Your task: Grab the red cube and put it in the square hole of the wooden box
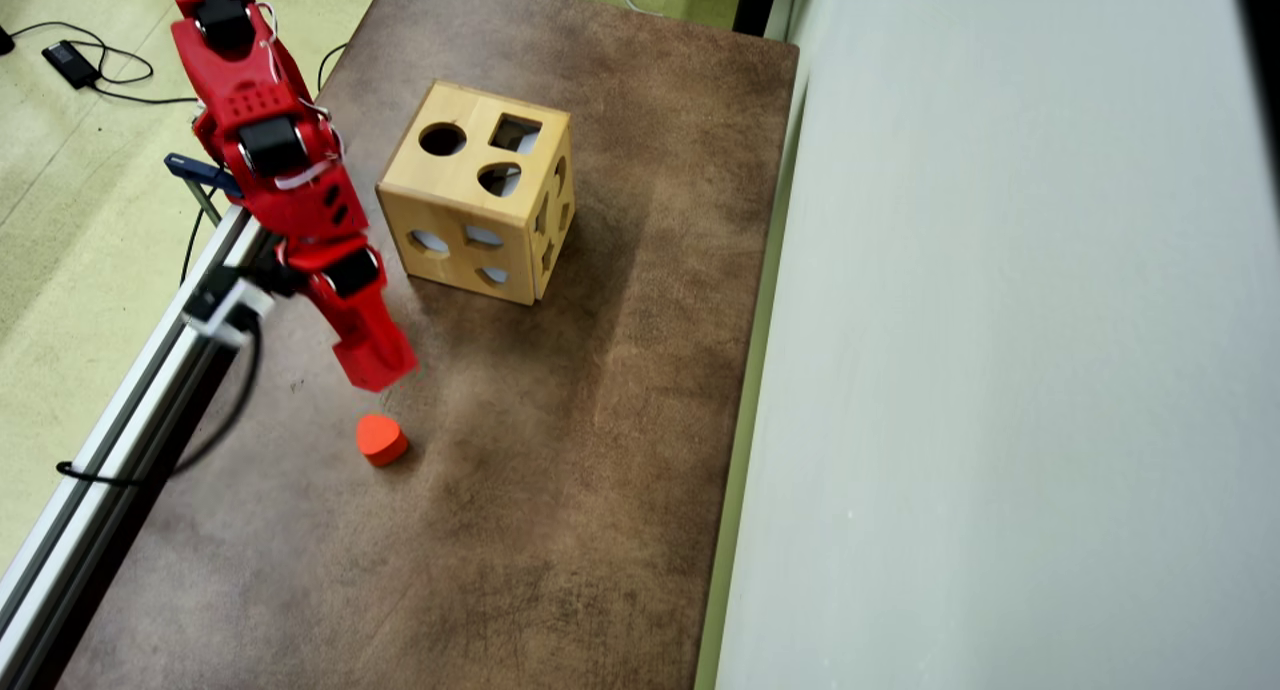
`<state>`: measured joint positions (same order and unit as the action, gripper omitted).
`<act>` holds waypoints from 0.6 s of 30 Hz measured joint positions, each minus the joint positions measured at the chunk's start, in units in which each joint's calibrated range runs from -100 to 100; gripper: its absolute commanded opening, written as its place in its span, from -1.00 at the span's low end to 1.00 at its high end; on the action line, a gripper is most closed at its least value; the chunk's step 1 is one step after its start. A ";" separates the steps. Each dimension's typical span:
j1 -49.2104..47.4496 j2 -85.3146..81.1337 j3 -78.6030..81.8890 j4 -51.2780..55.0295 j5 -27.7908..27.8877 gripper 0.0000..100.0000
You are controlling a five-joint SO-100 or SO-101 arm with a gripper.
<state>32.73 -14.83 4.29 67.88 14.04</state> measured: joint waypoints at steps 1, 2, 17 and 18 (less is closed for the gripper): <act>-1.37 -1.19 -2.17 3.55 -0.05 -0.97; -2.87 -1.95 -4.51 7.18 -0.05 -0.97; -22.13 -3.31 -27.72 29.46 -6.79 -0.97; -23.28 -3.31 -27.72 29.46 -7.47 -0.97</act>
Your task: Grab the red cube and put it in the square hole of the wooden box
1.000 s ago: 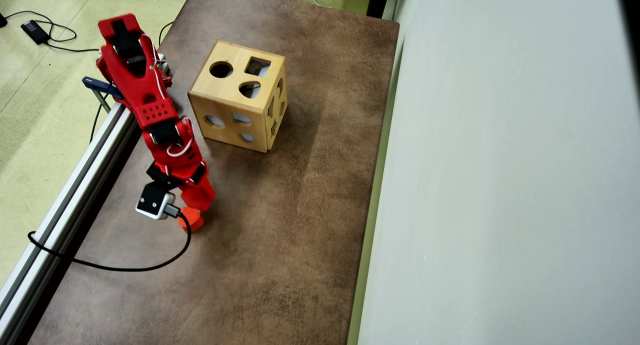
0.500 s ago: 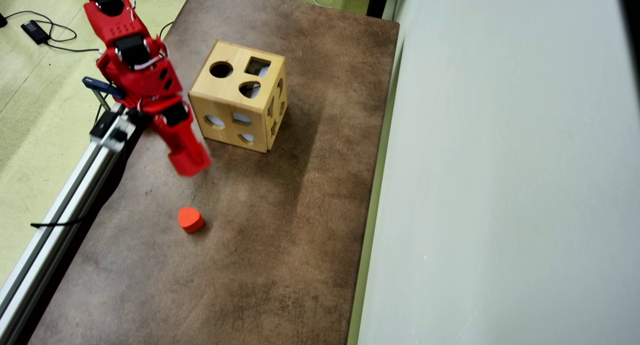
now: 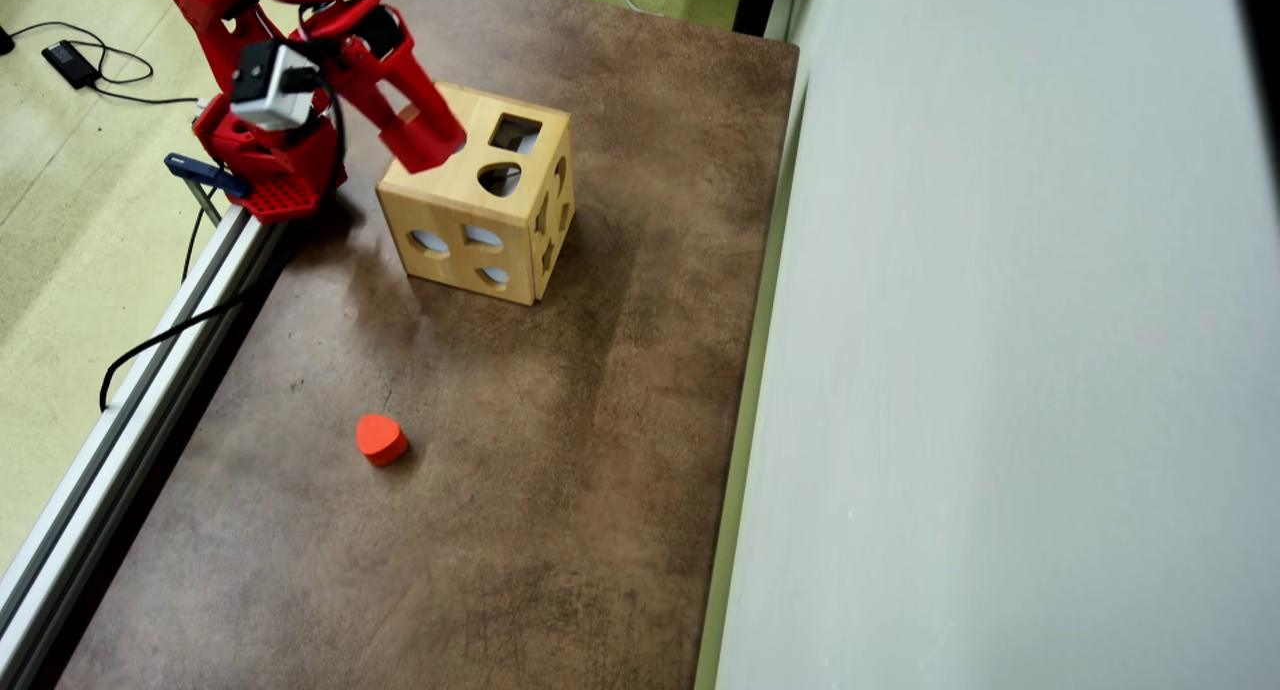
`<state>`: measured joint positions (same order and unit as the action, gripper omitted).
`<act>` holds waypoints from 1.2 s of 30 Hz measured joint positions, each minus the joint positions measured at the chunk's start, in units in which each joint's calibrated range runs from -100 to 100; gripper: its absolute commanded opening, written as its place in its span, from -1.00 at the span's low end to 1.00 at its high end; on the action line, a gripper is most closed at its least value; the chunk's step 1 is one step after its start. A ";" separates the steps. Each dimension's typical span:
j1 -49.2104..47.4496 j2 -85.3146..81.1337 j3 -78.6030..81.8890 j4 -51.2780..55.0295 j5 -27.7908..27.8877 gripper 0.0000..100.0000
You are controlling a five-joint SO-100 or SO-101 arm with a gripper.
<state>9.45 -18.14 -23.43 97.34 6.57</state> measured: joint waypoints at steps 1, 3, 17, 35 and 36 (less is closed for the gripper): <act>-1.22 0.00 0.00 0.00 -0.73 -0.97; -3.59 0.85 -0.09 0.00 -2.25 -0.97; -15.02 8.14 3.88 0.00 -8.06 -0.97; -19.33 14.83 7.49 0.00 -9.67 -0.97; -19.33 14.83 7.49 0.00 -10.01 -0.97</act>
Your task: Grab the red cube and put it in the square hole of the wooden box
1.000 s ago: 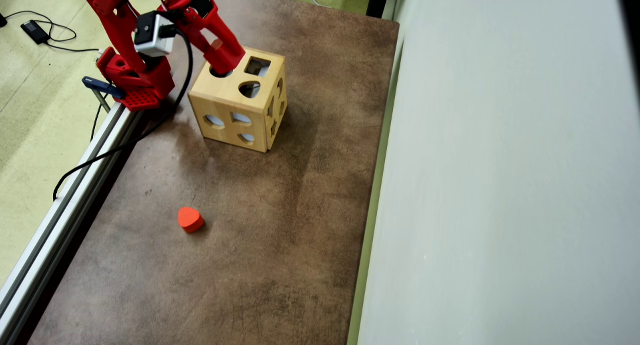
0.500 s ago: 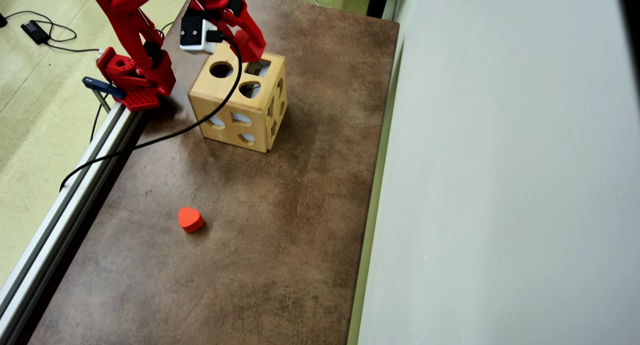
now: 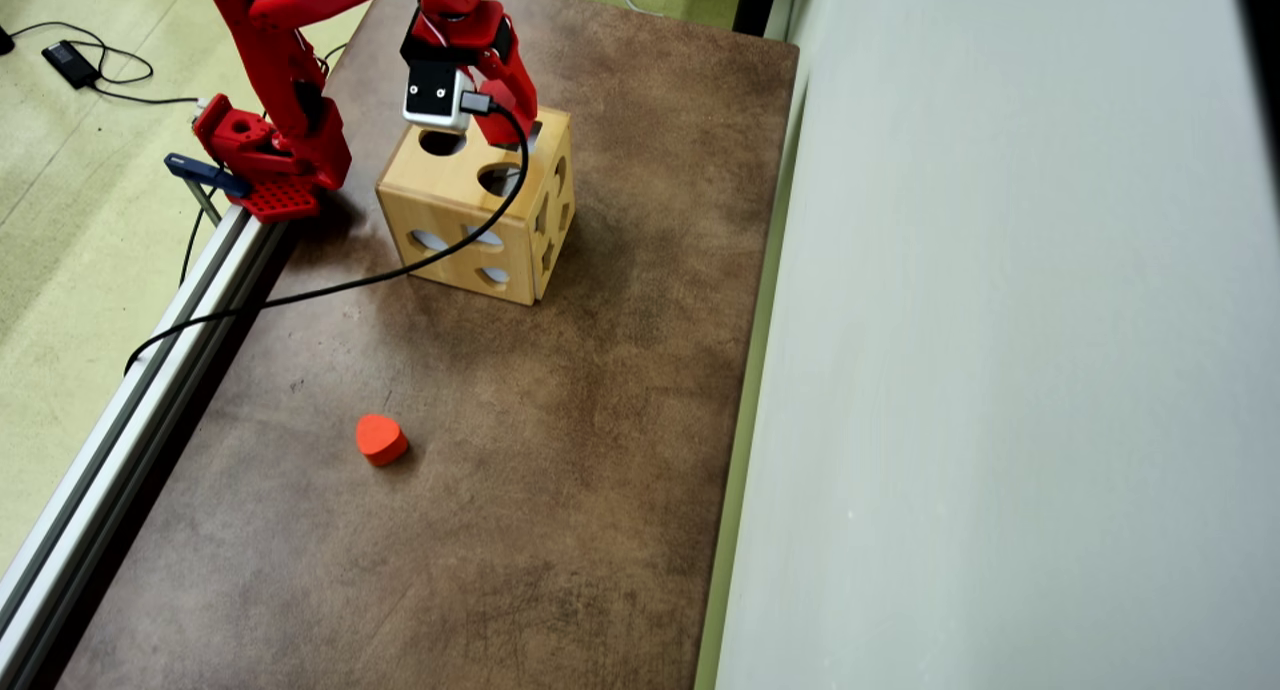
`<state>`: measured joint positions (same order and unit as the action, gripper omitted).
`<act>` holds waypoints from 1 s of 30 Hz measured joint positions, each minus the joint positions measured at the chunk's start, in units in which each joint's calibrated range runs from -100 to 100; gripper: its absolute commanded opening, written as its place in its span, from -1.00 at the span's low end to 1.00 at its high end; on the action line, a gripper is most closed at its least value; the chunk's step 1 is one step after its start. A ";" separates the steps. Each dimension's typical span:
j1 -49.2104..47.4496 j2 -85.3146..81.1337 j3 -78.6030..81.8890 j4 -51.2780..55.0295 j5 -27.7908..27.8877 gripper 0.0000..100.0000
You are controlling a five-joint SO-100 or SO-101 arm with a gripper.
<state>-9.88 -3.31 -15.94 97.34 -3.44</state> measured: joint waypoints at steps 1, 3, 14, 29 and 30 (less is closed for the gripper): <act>0.00 0.00 0.00 0.00 -0.24 -0.97; 0.00 0.17 0.00 0.00 -0.44 -0.97; -2.08 2.88 0.00 0.00 -0.49 -0.97; -3.45 2.88 5.06 0.00 -0.49 -0.97; -3.45 2.88 5.06 0.00 -0.49 -0.97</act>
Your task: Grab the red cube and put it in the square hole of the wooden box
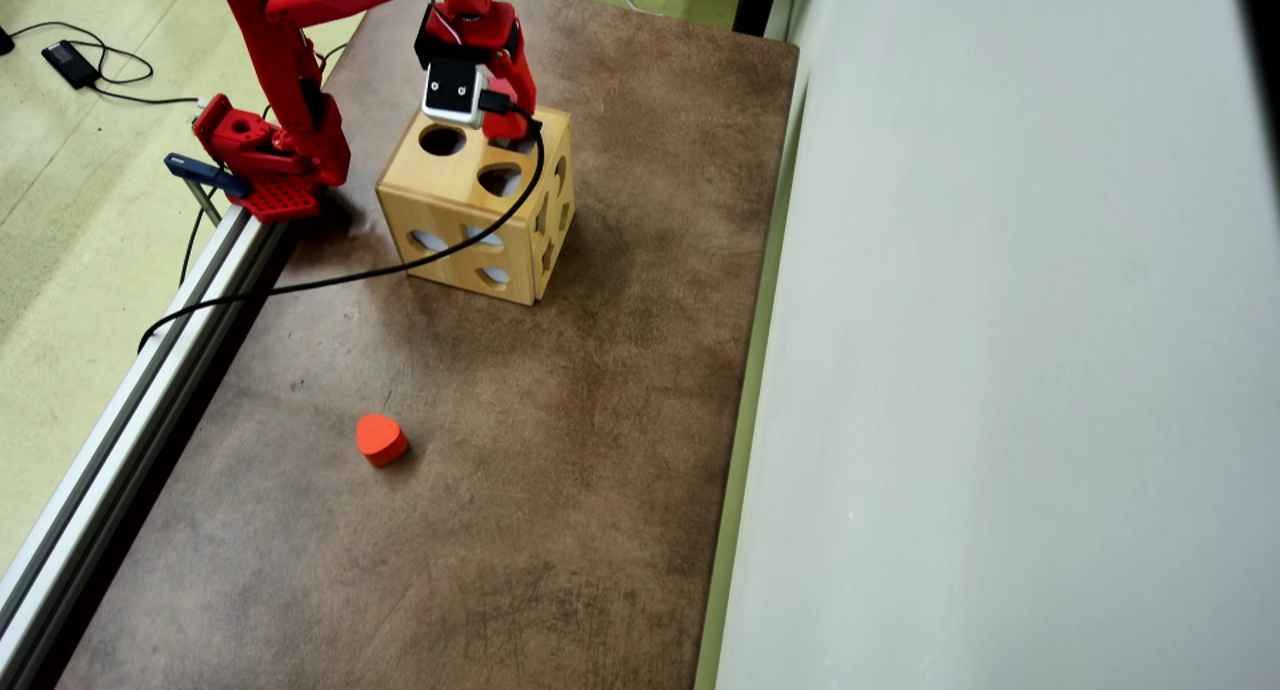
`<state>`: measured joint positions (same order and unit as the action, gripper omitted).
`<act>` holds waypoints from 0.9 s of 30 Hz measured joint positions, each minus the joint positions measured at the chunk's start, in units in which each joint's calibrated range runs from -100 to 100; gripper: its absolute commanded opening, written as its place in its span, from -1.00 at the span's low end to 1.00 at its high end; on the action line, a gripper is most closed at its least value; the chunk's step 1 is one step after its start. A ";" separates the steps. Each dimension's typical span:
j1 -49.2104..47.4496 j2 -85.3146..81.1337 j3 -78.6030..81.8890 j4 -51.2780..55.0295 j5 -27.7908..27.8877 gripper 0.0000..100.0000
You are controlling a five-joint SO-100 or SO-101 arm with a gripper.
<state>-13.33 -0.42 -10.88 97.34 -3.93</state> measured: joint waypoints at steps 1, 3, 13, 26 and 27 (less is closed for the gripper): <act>0.00 0.00 0.00 0.00 0.00 -0.97; 0.50 0.00 0.00 0.00 0.00 -0.97; 3.16 0.00 0.00 0.00 0.00 -0.97; 2.66 0.00 -3.34 0.00 -1.27 -0.97; 2.52 0.00 -3.34 0.00 -1.71 -0.97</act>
<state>-10.82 -0.42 -14.22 97.34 -5.64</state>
